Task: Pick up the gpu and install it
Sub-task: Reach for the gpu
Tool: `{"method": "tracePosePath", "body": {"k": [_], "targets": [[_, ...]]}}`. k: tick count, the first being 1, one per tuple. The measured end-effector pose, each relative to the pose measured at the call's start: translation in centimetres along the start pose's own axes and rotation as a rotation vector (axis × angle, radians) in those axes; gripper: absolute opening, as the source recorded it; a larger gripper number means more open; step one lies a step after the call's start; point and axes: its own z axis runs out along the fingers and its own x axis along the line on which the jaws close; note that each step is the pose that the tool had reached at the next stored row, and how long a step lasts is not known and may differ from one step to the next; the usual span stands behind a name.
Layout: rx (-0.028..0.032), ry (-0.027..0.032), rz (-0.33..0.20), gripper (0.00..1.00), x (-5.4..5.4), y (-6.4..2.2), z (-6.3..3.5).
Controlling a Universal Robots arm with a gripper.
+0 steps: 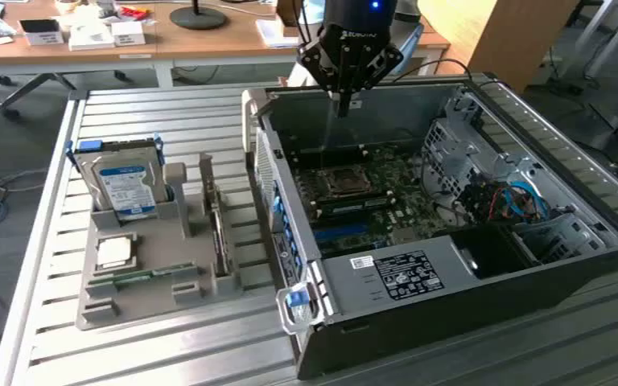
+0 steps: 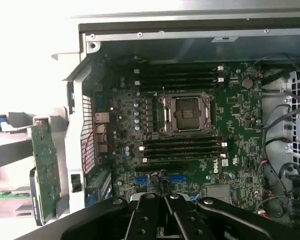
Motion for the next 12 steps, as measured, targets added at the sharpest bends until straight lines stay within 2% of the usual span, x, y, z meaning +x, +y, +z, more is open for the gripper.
{"method": "tracePosePath", "body": {"k": [12], "targets": [[-0.0001, -0.0002, 0.0, 0.11, 0.22, -0.02, 0.0]]}}
